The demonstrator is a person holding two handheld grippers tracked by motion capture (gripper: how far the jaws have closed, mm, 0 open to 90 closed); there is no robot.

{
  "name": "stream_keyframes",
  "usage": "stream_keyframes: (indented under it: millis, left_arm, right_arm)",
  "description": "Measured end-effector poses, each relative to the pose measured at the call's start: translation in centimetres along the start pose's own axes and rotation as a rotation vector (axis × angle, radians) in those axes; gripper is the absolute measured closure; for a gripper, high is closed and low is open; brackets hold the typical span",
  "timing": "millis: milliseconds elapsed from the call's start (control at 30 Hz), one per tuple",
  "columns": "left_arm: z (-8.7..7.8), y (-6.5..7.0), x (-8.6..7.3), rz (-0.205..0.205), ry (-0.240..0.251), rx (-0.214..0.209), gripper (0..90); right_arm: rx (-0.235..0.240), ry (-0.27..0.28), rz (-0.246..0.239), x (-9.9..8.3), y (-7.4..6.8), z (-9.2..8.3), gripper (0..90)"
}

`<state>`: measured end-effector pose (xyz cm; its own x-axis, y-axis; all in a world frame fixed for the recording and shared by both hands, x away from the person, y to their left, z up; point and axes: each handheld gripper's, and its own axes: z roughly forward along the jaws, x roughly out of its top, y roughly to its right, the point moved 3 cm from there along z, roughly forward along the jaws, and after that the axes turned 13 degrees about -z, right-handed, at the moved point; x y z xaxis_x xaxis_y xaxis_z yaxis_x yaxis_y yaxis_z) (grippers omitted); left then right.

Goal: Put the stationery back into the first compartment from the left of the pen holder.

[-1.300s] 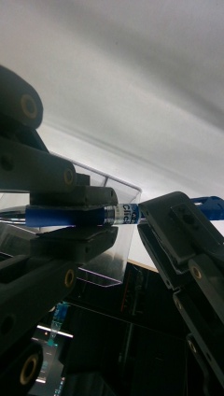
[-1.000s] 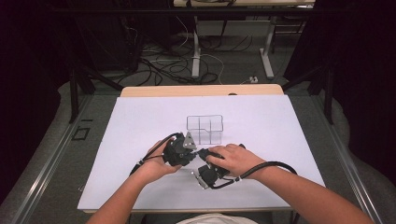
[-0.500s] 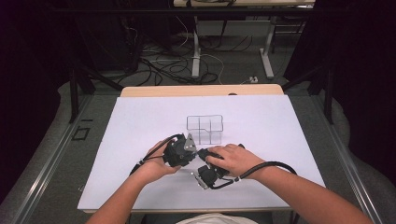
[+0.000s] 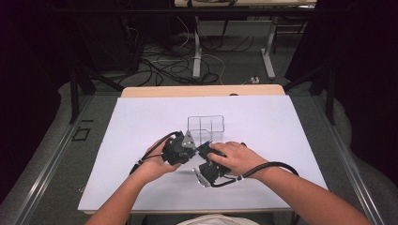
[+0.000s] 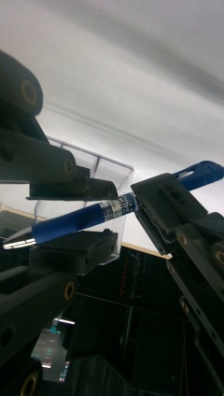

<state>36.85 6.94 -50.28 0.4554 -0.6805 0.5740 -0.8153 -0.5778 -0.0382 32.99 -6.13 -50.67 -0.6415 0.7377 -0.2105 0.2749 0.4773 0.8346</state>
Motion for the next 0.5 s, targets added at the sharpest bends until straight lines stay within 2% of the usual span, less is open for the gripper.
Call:
stream_keyframes:
  millis: [100, 200, 267, 300, 367, 400, 433, 500]
  left_arm:
    - [-0.3, -0.5, 0.1, -0.014, 0.010, 0.005, 79.6]
    - [-0.6, -0.8, 0.2, -0.032, 0.041, 0.003, 79.6]
    - [-0.8, -1.0, 0.3, -0.044, 0.047, 0.011, 79.6]
    - [-1.0, -1.1, 0.4, -0.046, 0.049, 0.006, 79.6]
    - [-1.1, -1.3, 0.5, -0.061, 0.059, 0.002, 79.6]
    - [-1.2, -1.4, 0.6, -0.079, 0.062, 0.003, 79.6]
    - [-1.2, -1.6, 0.7, -0.100, 0.064, 0.003, 79.6]
    - [-1.4, -1.9, 0.8, -0.114, 0.079, -0.005, 79.5]
  right_arm:
    - [-0.021, -0.002, -0.004, -0.1, 0.1, -0.1, 66.9]
    - [-0.037, -0.009, 0.007, -0.2, 0.2, -0.3, 61.5]
    - [-0.062, 0.006, 0.025, -0.3, 0.4, -0.3, 58.8]
    - [-0.043, -0.013, 0.054, -0.4, 0.3, -0.5, 56.4]
    - [-0.064, -0.002, 0.057, -0.6, 0.5, -0.5, 54.9]
    - [-0.069, 0.003, 0.051, -0.6, 0.7, -0.5, 54.8]
    - [-0.074, 0.003, 0.061, -0.7, 0.7, -0.5, 54.3]
    - [-0.080, 0.000, 0.094, -1.0, 0.8, -0.6, 51.8]
